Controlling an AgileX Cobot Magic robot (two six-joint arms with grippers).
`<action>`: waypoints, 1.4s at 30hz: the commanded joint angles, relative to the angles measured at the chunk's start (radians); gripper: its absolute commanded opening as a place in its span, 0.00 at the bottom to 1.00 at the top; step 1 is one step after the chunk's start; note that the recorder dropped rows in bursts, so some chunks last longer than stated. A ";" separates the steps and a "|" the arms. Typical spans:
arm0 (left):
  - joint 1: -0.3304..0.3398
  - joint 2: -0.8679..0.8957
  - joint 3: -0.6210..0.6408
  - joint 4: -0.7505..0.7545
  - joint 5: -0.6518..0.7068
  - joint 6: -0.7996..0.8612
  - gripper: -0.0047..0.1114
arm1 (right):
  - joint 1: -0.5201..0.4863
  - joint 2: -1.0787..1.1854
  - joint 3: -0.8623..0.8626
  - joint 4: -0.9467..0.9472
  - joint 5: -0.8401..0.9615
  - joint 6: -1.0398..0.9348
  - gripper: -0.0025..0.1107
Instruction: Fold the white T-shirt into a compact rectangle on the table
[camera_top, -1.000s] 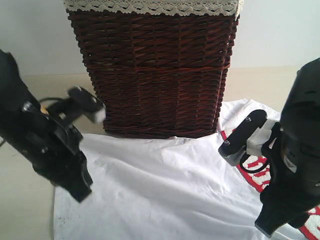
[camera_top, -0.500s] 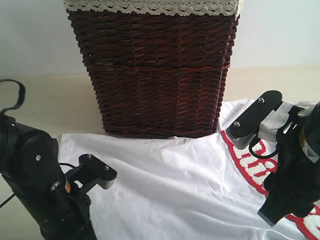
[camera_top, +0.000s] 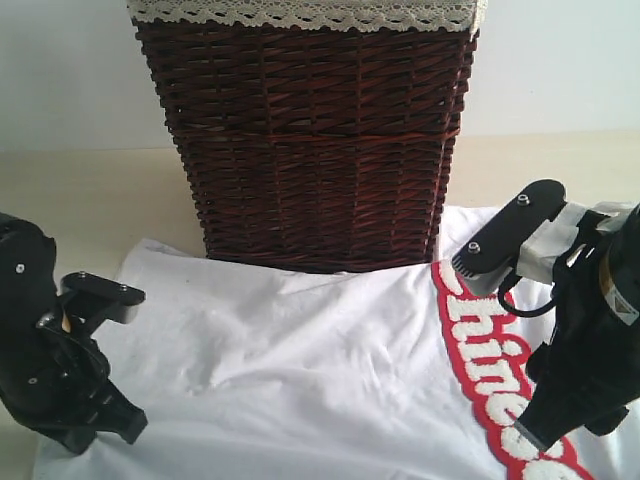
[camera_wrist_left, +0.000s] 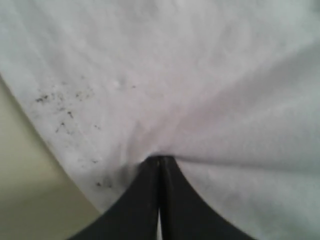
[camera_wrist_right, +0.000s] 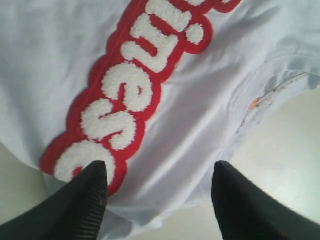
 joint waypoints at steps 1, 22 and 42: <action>0.086 0.016 -0.002 0.094 0.068 -0.020 0.04 | 0.004 -0.010 -0.008 -0.001 -0.005 0.004 0.55; -0.233 0.000 -0.028 -0.113 0.039 0.177 0.06 | 0.004 -0.010 0.038 0.140 -0.101 -0.139 0.55; -0.237 -0.231 -0.132 -0.105 0.113 0.246 0.39 | 0.004 -0.015 0.095 0.318 0.097 -0.326 0.55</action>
